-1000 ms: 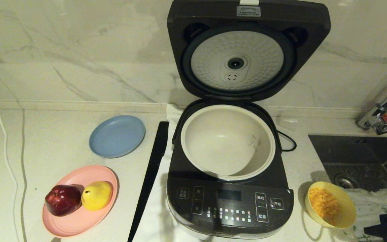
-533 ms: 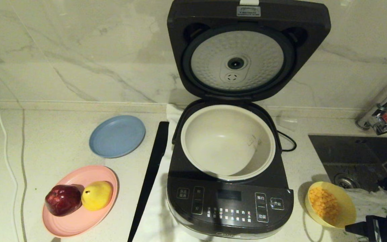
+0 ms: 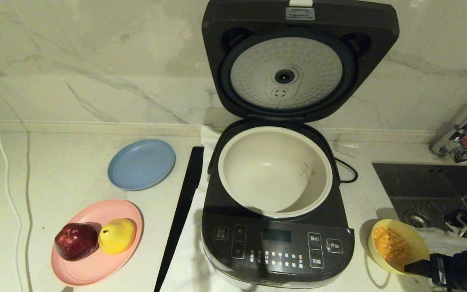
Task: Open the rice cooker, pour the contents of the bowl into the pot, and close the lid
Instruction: Fill a bowl with water from the tap
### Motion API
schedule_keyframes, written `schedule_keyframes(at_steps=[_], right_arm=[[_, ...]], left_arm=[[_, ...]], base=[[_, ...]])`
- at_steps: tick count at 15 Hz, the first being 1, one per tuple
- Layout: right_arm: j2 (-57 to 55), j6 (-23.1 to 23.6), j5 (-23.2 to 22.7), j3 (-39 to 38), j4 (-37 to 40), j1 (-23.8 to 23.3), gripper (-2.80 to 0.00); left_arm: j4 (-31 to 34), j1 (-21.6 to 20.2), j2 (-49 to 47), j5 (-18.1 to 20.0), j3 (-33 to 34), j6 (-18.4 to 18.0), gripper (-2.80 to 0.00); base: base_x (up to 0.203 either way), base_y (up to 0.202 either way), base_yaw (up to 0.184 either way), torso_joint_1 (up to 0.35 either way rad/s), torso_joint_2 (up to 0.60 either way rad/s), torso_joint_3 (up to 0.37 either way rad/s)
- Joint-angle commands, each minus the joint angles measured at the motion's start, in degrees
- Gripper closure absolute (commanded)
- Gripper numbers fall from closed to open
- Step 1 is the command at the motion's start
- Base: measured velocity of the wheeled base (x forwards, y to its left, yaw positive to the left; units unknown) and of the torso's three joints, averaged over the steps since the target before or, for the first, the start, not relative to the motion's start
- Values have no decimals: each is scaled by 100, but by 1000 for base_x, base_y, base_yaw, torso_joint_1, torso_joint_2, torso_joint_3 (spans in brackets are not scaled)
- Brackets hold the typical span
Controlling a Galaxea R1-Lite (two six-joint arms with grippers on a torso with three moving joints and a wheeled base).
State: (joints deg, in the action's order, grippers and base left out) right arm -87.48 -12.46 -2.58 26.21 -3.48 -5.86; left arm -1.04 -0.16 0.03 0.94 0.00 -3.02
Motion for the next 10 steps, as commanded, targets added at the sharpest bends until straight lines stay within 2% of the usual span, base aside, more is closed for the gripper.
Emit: schedule_keyframes(at_steps=[1,9,10], right_arm=[[-315,-108,-5,-1,-329,-67,-280],[-568,-178,-166,7,-436,-411,-280],[-640,-178,-178,-6,-470,-465,0]], left_arm=[[-2,-2,-3,3,44,-5,0],[-2,-2,-3,3,44,-5,0],[-2,-2,-3,3,44,-5,0]], base=[[0,0,0,0,0,0],[0,0,0,0,0,0],[0,0,0,0,0,0]])
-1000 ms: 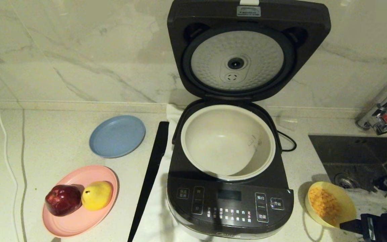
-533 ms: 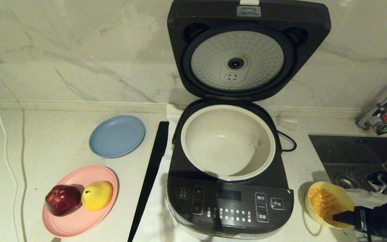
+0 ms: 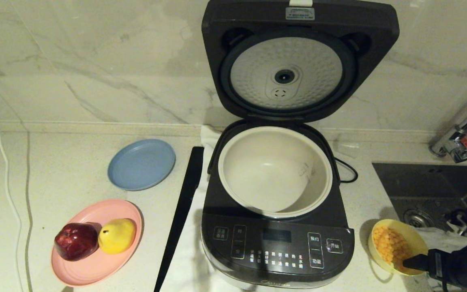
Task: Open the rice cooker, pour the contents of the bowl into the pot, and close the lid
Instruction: Fill a bowl with water from the tap
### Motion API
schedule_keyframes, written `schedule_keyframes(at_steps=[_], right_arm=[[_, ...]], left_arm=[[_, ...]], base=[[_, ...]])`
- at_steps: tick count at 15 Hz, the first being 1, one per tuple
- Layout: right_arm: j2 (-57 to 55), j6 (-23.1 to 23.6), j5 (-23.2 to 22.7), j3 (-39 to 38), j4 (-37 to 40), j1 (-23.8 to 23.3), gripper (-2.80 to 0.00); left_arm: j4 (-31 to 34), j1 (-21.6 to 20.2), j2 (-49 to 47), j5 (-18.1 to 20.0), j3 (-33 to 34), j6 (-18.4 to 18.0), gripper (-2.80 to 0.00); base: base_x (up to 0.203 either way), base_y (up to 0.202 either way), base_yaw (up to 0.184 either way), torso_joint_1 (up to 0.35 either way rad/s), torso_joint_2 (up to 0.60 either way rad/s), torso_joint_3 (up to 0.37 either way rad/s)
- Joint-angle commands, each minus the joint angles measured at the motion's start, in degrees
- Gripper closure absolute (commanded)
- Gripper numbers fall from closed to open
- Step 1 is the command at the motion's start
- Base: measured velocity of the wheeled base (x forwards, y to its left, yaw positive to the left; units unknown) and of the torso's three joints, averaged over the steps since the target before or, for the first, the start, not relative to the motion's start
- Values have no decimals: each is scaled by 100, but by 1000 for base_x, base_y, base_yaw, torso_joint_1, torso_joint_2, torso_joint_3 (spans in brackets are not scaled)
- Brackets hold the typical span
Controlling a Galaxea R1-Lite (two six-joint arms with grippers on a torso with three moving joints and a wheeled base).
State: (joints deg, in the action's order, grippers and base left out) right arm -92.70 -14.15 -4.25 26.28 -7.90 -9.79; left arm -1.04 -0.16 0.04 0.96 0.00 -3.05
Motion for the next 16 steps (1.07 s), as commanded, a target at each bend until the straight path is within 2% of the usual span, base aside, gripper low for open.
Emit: schedule_keyframes(at_steps=[1,8,12,16], right_arm=[[-166,-9,-27,-58,-99,-84,0],[-70,-17,-108,-159,-168,-96,0],[183,-26,-205,-176,-127,-265,0],[454,-36,-650,-11,142,-782,0]], left_arm=[[-2,-2,-4,1,44,-3,0],[-2,-2,-4,-7,44,-3,0],[-2,-2,-4,1,44,-3,0],[-2,-2,-4,1,44,-3,0]], base=[[0,0,0,0,0,0],[0,0,0,0,0,0],[0,0,0,0,0,0],[0,0,0,0,0,0]])
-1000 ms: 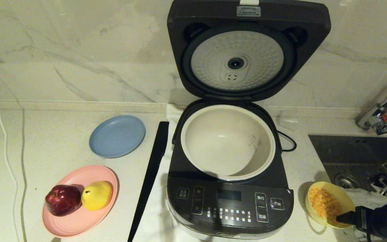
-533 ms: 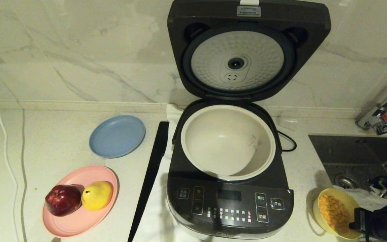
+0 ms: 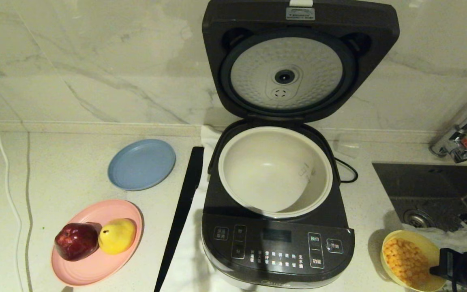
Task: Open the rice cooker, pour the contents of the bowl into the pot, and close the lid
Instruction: Fill a bowl with water from the tap
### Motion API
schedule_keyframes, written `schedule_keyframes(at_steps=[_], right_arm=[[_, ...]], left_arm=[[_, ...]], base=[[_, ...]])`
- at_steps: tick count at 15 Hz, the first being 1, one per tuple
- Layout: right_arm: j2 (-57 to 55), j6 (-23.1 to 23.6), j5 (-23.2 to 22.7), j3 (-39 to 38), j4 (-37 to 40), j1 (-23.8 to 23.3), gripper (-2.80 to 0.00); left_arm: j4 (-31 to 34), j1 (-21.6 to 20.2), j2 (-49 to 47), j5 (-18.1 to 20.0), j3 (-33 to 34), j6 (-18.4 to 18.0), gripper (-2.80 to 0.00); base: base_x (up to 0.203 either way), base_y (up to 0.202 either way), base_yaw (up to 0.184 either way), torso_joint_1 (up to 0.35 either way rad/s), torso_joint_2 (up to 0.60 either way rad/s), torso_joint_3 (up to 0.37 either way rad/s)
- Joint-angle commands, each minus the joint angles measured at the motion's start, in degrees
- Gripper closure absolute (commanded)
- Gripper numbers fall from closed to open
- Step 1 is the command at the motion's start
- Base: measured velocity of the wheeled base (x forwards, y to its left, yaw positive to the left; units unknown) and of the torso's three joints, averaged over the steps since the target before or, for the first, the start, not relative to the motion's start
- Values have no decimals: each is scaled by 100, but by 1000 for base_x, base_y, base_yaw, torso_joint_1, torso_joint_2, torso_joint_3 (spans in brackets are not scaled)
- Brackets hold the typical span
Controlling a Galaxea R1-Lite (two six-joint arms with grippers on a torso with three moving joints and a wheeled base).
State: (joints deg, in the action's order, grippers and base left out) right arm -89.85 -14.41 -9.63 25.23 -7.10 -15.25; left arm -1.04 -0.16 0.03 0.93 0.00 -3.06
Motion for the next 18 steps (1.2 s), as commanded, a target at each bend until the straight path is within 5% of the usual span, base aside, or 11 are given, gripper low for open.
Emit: schedule_keyframes(at_steps=[1,5,11,18], right_arm=[[221,-2,-286,232,248,-461,0],[151,37,-895,1081,1022,-1549,0],[-994,54,-1213,2489,1233,-3267,0],[-2282,47,-1560,3931,1563,-4416,0]], left_arm=[[-2,-2,-3,3,44,-2,0],[-2,-2,-3,-4,44,-2,0],[-2,-2,-3,4,44,-2,0],[-2,-2,-3,4,44,-2,0]], base=[[0,0,0,0,0,0],[0,0,0,0,0,0],[0,0,0,0,0,0],[0,0,0,0,0,0]])
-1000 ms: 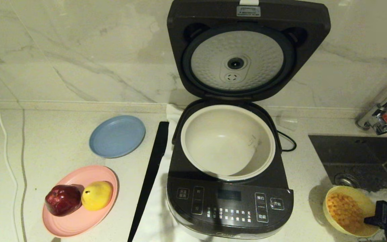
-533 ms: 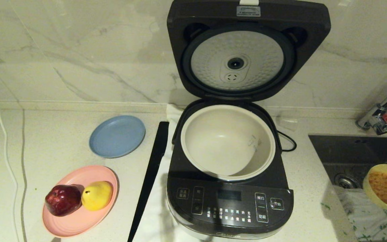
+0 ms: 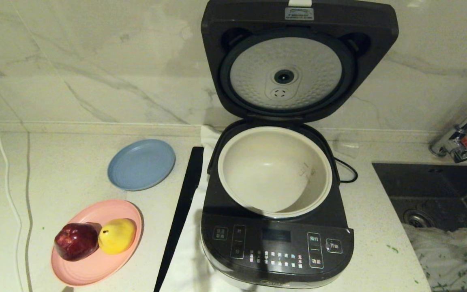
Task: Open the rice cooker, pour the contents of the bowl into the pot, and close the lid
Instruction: Fill a bowl with water from the tap
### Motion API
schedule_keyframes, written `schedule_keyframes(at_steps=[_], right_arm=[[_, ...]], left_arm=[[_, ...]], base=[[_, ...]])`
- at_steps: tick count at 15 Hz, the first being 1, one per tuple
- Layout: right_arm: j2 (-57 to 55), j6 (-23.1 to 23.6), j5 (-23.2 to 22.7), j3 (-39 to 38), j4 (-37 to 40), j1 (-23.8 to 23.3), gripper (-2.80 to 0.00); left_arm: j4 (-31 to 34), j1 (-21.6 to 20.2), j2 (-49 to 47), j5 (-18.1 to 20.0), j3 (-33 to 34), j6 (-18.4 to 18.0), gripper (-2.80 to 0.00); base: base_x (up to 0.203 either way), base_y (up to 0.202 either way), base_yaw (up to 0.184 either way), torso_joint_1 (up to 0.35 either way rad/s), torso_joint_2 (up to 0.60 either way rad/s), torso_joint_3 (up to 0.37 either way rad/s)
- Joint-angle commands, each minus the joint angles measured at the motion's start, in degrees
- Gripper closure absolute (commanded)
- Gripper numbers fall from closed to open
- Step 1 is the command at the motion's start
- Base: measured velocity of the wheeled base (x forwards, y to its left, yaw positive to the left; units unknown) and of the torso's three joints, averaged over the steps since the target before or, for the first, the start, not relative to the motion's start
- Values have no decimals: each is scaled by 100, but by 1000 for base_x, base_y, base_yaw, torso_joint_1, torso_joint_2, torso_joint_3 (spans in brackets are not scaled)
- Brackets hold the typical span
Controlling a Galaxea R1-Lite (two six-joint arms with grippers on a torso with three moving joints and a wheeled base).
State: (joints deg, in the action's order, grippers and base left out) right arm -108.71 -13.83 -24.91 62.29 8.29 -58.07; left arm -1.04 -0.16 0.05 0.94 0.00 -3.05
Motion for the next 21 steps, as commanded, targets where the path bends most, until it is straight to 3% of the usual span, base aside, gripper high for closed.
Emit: schedule_keyframes(at_steps=[1,12,21], right_arm=[[-500,-25,-39,331,24,-157,0],[-1412,-102,-424,1744,983,-449,0],[-1765,-123,-559,2303,1051,-449,0]], left_arm=[[-1,-2,-5,3,44,-3,0],[-1,-2,-5,3,44,-3,0],[-1,-2,-5,3,44,-3,0]], base=[[0,0,0,0,0,0],[0,0,0,0,0,0],[0,0,0,0,0,0]])
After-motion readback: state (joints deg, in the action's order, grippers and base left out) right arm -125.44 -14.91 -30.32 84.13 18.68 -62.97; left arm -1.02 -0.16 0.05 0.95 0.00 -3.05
